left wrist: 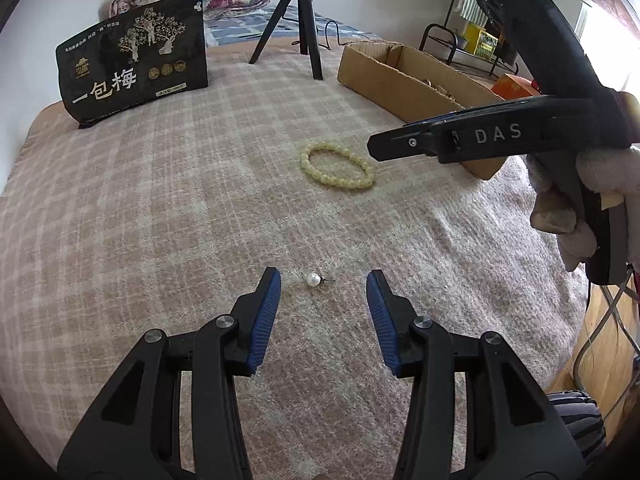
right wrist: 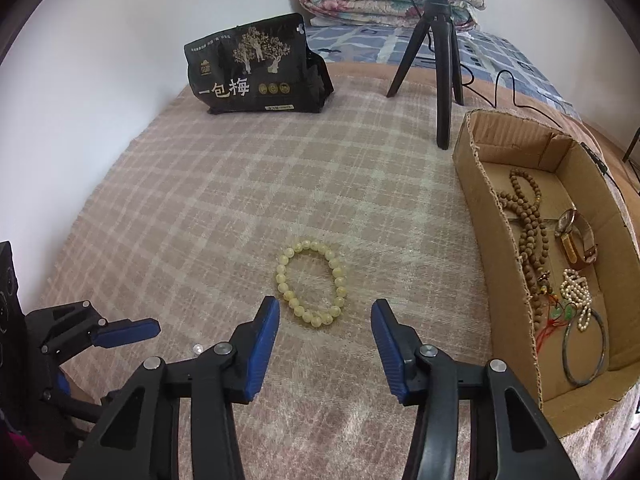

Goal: Organize jewelry
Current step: 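Grasp the pearl bead with the left tool while the right tool grasps the yellow bracelet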

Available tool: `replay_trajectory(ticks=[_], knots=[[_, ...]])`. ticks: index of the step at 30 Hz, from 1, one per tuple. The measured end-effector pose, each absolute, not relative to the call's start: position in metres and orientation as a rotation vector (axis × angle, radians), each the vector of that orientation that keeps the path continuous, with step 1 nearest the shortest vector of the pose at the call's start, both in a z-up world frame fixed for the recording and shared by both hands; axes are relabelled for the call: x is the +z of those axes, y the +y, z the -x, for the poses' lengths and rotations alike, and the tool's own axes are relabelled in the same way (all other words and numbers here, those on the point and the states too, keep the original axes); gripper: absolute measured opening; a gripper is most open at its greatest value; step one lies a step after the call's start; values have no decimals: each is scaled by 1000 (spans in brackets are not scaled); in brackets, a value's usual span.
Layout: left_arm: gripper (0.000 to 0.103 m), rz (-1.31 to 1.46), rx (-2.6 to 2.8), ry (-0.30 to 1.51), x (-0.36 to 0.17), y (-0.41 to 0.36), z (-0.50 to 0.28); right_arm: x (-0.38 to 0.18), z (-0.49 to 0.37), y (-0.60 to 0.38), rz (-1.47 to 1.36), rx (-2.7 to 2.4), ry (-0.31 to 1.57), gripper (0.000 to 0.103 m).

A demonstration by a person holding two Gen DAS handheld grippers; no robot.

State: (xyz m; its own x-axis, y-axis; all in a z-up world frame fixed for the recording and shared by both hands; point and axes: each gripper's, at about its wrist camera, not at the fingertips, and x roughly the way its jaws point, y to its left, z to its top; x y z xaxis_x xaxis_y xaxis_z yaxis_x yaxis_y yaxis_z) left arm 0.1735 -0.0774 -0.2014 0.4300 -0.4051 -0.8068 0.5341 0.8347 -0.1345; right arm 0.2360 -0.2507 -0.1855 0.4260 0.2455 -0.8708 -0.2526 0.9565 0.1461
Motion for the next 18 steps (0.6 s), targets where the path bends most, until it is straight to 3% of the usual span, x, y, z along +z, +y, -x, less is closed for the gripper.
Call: replay_trajectory(ticks=[3, 11, 13, 18], knots=[[35, -162, -584, 970, -206, -79, -177, -193, -243, -249, -2, 302, 1100, 47], [34, -171, -602, 982, -213, -81, -181, -207, -257, -248, -47, 283, 1123, 45], [23, -173, -606, 991, -215, -83, -181, -210, -261, -248, -48, 278, 1130, 42], [21, -174, -605, 991, -219, -84, -182, -215, -267, -246, -53, 268, 1138, 40]])
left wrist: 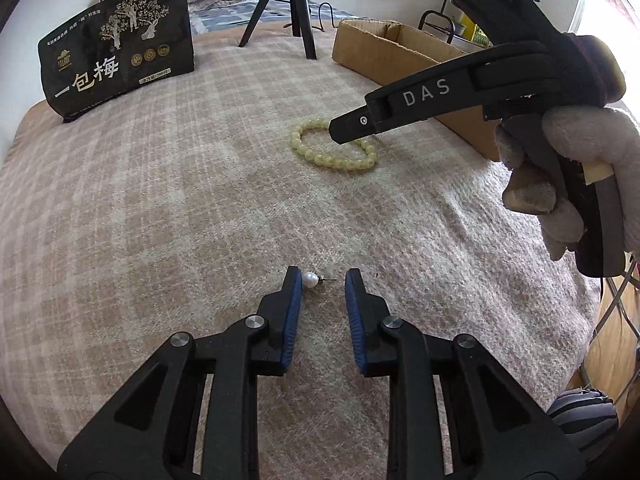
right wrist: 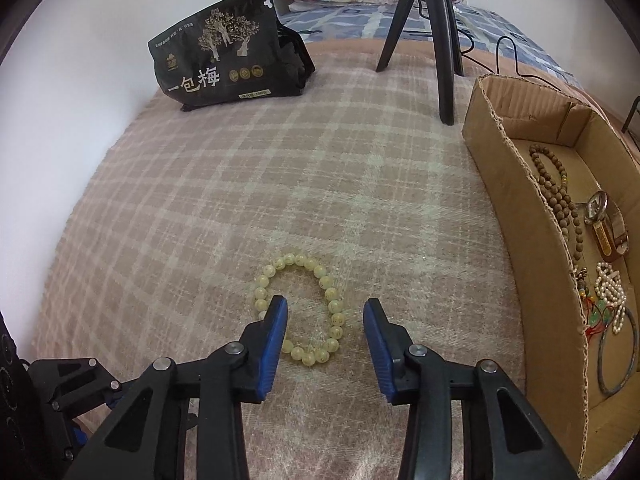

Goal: Organize jewelry
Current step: 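Grasp the pearl bead with the left tool while the right tool grasps the yellow bracelet, then lift the pearl bead and yellow bracelet and carry them over the box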

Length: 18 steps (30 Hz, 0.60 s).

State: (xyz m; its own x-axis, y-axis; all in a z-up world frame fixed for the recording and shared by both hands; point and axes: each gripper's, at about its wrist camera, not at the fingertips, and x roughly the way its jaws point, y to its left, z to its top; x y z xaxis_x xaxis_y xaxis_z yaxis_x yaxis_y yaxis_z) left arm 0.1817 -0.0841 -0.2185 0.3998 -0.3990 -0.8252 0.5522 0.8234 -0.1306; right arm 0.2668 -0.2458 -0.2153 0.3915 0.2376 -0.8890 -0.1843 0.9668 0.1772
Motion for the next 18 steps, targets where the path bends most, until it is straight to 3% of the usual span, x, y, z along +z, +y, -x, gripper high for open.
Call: replay_trajectory(ticks=[3, 11, 18], knots=[[16, -175, -598, 992, -219, -84, -183, -218, -269, -245, -53, 266, 1142, 39], [16, -159, -598, 994, -220, -83, -184, -227, -274, -234, 3, 257, 1157, 31], [16, -142, -591, 997, -221, -84, -184, -228, -274, -231, 49, 239, 1153, 6]])
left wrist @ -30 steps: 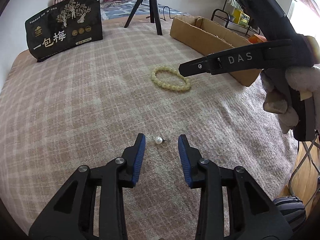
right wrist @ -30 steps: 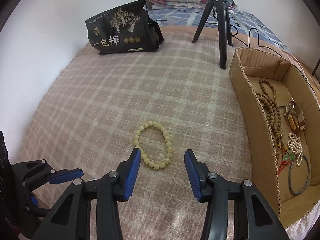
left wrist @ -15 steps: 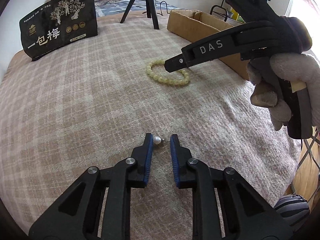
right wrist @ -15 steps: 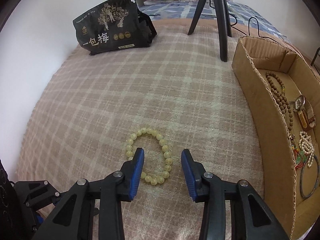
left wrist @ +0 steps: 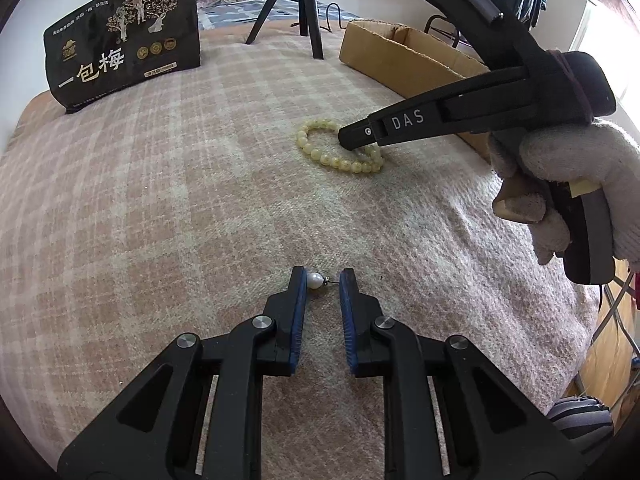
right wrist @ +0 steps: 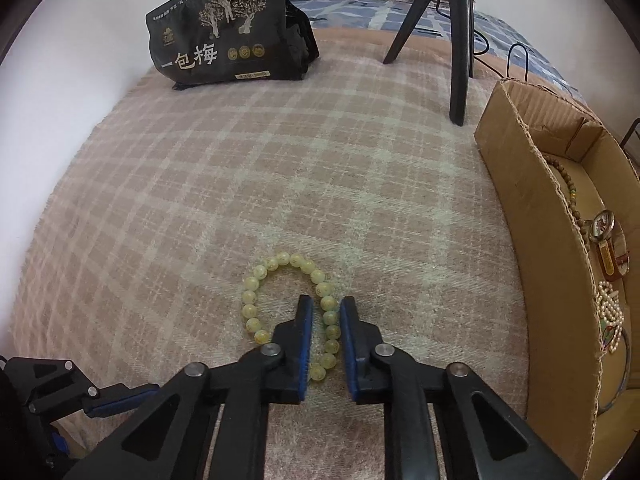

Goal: Organize jewelry
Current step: 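Lift the pearl bead and yellow bracelet and carry them over the box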

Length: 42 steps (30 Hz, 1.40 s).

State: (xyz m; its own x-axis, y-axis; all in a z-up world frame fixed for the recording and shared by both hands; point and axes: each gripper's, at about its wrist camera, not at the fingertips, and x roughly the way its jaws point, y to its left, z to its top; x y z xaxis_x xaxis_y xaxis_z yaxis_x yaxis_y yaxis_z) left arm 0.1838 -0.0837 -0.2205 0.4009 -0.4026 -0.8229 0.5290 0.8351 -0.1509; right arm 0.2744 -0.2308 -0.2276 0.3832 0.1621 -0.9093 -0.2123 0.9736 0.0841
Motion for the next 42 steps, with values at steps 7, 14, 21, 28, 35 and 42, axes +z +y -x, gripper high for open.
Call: replay_trajectory(ticks=[7, 14, 21, 28, 35, 42], knots=[[15, -132, -577, 987, -217, -81, -181, -215, -265, -232, 53, 247, 1111, 5], [15, -127, -560, 973, -208, -75, -179, -193, -255, -234, 38, 257, 1063, 5], [15, -119, -551, 950, -195, -72, -177, -171, -244, -236, 30, 274, 1018, 5], [15, -122, -550, 918, -181, -73, -176, -146, -226, -243, 22, 281, 954, 5], [15, -120, -554, 886, -165, -81, -183, -122, -212, -262, -20, 277, 902, 5], [15, -120, -570, 849, -148, -99, -193, -100, -200, -299, -53, 238, 853, 5]])
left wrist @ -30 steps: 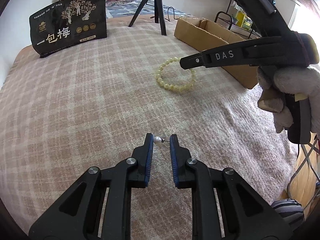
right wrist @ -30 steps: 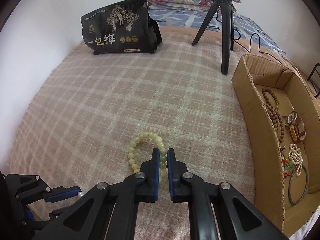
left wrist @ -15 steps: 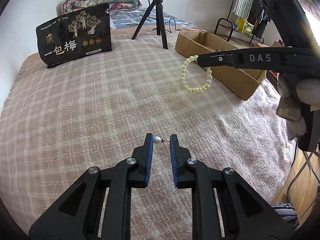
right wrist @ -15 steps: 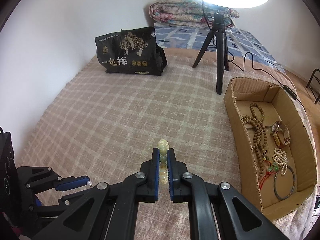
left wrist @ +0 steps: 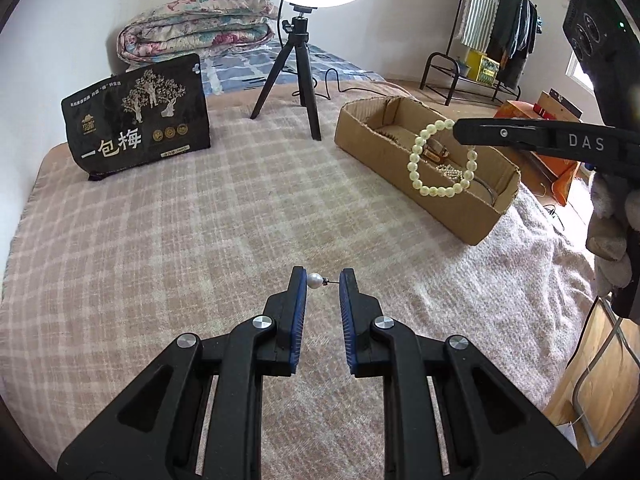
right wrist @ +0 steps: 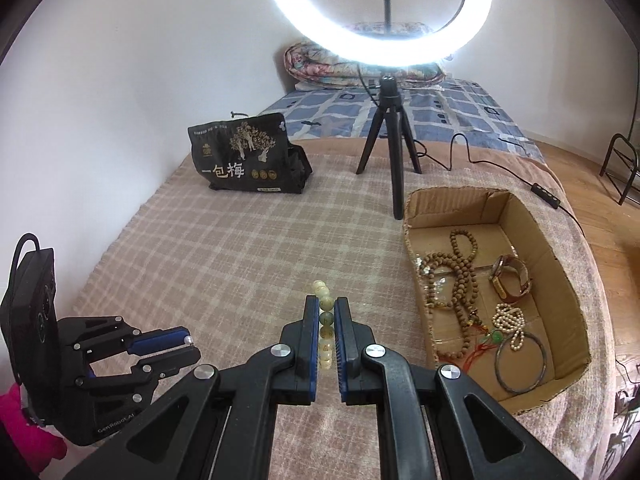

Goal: Organize jewelry
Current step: 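Lift the pearl bead and yellow bracelet and carry them over the box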

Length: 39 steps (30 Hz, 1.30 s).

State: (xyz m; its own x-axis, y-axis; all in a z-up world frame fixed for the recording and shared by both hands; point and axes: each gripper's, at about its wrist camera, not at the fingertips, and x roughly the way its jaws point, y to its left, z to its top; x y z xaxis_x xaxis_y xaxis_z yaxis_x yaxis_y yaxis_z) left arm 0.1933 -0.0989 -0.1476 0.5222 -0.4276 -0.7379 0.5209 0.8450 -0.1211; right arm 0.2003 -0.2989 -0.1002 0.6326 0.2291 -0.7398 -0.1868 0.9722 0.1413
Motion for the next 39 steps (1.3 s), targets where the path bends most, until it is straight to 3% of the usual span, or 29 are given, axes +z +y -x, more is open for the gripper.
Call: replay_trajectory(ticks=[19, 39], knots=[[15, -116, -633, 779, -116, -182, -235, -77, -186, -414, -88, 71, 808, 5], [15, -110, -623, 777, -116, -264, -304, -109, -199, -447, -94, 48, 840, 5]])
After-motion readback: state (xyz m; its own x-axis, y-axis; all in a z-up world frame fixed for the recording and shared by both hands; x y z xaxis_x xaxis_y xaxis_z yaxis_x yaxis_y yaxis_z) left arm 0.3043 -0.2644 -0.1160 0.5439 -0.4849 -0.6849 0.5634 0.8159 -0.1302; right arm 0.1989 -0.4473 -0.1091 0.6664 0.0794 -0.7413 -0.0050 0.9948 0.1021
